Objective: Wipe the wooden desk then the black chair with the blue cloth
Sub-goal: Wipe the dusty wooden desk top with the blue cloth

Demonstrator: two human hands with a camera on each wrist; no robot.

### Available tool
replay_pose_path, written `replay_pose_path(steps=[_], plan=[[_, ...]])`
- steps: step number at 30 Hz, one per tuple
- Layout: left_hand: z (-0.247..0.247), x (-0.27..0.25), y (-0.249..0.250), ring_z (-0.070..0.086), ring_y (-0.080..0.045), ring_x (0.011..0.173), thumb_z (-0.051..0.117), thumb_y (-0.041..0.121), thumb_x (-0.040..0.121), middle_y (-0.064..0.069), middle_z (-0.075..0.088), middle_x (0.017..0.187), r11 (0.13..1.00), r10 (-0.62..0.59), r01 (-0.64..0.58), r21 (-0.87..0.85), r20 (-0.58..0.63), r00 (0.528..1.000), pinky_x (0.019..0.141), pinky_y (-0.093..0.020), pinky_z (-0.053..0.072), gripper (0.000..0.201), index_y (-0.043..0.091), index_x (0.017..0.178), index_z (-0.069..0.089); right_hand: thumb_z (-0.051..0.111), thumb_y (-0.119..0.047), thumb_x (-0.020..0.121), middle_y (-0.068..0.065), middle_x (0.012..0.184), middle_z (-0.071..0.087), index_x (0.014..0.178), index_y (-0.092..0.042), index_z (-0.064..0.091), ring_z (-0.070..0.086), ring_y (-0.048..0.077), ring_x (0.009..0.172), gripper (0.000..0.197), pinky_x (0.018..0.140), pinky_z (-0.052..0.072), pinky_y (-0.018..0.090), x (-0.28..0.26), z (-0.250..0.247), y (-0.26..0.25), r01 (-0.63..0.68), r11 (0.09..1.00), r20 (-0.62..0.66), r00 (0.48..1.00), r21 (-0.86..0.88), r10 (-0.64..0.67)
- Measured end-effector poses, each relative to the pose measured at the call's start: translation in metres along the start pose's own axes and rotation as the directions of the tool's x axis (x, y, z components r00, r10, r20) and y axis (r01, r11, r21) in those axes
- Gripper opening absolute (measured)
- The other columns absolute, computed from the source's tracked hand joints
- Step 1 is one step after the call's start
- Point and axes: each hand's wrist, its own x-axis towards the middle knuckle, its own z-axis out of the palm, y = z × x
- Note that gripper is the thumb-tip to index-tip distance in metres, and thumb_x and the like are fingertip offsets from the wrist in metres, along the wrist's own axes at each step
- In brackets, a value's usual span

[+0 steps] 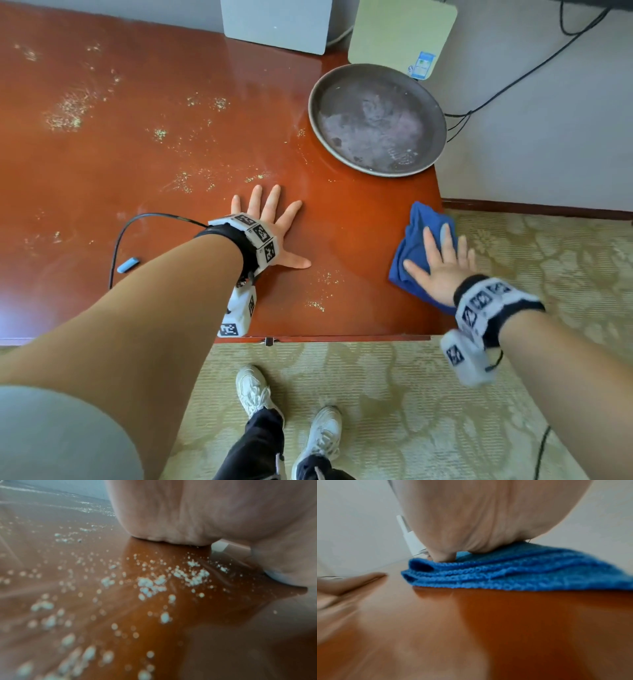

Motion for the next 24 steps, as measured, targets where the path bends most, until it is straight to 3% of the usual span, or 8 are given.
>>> replay_pose_path(steps=[4, 9, 14, 19, 24], plan=[[0.001, 0.0, 0.001, -0.025, -0.031, 0.14, 0.042, 0.086, 0.067, -0.002, -0.032, 0.152, 1.0, -0.002, 0.003, 0.006, -0.01, 1.0, 0.112, -0.058, -0.008, 0.112, 0.038, 0.144, -0.022, 0.018, -0.064, 0.091, 0.004, 0.151, -0.032, 0.145, -0.027, -0.022, -0.029, 0.037, 0.137, 0.076, 0.113, -0.012, 0.046, -0.026, 0.029, -0.014, 0.115, 0.987, 0.026, 0.993, -0.108, -0.112], [0.001, 0.002, 0.006, -0.021, -0.033, 0.141, 0.042, 0.088, 0.064, -0.003, -0.029, 0.153, 0.999, -0.034, 0.034, 0.041, -0.01, 0.999, 0.112, -0.059, -0.004, 0.115, 0.036, 0.144, -0.022, 0.023, -0.066, 0.09, -0.002, 0.151, -0.031, 0.145, -0.035, -0.018, -0.029, 0.032, 0.138, 0.075, 0.112, -0.015, 0.043, -0.006, 0.012, -0.022, 0.23, 0.965, 0.018, 0.973, -0.124, -0.229], [-0.002, 0.009, 0.01, -0.018, -0.034, 0.142, 0.046, 0.089, 0.059, -0.004, -0.028, 0.153, 0.996, -0.074, 0.072, 0.058, 0.017, 0.997, 0.112, -0.059, 0.0, 0.121, 0.037, 0.144, -0.023, 0.022, -0.064, 0.091, -0.001, 0.154, -0.026, 0.147, -0.031, -0.014, -0.024, 0.028, 0.14, 0.074, 0.114, -0.013, 0.041, 0.013, -0.001, -0.009, 0.165, 0.986, -0.063, 0.984, -0.009, -0.165], [-0.003, 0.009, 0.012, -0.017, -0.035, 0.142, 0.046, 0.088, 0.062, -0.005, -0.028, 0.153, 0.991, -0.09, 0.088, 0.096, 0.014, 0.996, 0.113, -0.059, 0.002, 0.119, 0.036, 0.144, -0.024, 0.02, -0.062, 0.093, -0.001, 0.153, -0.028, 0.147, -0.029, -0.016, -0.027, 0.027, 0.14, 0.073, 0.114, -0.01, 0.04, -0.009, 0.02, 0.011, 0.109, 0.989, -0.063, 0.993, 0.101, -0.103], [-0.009, 0.005, 0.02, -0.014, -0.036, 0.143, 0.055, 0.081, 0.065, -0.007, -0.024, 0.155, 0.991, -0.109, 0.108, 0.074, 0.015, 0.994, 0.113, -0.059, 0.008, 0.12, 0.033, 0.145, -0.021, 0.014, -0.065, 0.092, 0.003, 0.148, -0.037, 0.144, -0.027, -0.024, -0.035, 0.034, 0.134, 0.075, 0.111, -0.017, 0.045, -0.05, 0.053, 0.022, 0.215, 0.974, 0.039, 0.976, -0.066, -0.213]])
